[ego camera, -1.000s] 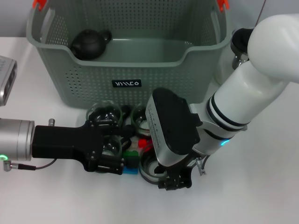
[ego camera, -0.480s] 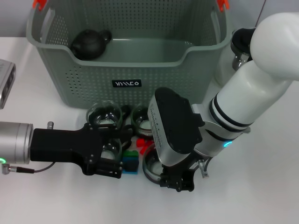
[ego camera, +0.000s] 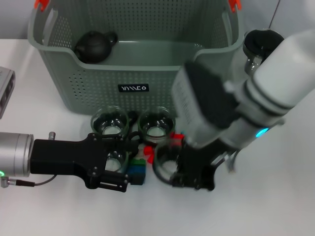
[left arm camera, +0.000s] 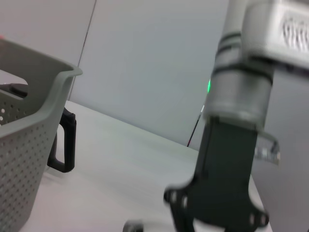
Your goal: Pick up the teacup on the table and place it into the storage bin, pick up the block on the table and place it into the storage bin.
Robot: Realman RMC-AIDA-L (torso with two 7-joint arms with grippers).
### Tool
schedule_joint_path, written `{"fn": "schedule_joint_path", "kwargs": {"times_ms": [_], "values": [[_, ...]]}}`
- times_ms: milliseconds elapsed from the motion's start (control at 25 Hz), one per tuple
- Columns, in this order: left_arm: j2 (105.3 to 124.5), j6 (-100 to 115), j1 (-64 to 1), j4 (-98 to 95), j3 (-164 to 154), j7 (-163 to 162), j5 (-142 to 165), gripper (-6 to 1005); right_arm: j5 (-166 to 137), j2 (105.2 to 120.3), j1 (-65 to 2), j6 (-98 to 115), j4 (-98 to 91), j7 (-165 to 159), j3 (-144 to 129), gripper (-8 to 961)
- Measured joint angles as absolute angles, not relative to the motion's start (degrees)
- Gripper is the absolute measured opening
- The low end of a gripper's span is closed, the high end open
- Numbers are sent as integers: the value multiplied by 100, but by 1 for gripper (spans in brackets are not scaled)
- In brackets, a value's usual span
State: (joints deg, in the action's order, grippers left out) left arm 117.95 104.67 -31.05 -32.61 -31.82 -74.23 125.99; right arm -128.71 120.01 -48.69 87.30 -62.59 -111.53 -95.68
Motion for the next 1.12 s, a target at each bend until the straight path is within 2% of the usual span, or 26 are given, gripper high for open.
{"fn": "schedule_joint_path", "kwargs": {"times_ms": [280,560,880,1080,1120], "values": [[11795,10481,-3102,-3270,-3181,-7363,12604,843,-13149,11978,-4765,10115,-7456,-11234,-7990,63],[11795,10522,-3114,-3262,-3182,-7302,12570,842,-13138,11955,-5306,10823,-8181,-11372,-6187,64],[11800,10531,-3159,-3243,-3207,-7189,12582,840,-13480,11966,-5611,8656,-7814,-11762,-5674,64],[11803,10514,-3164,-3243,-3205,-7189,12599,839,-14215,11891,-6022,7348,-6568,-12154,-5712,64],[11803,10515,-3164,-3244,-3200,-7191,12591,839,-14672,11865,-6277,6981,-5942,-12327,-5724,64]]}}
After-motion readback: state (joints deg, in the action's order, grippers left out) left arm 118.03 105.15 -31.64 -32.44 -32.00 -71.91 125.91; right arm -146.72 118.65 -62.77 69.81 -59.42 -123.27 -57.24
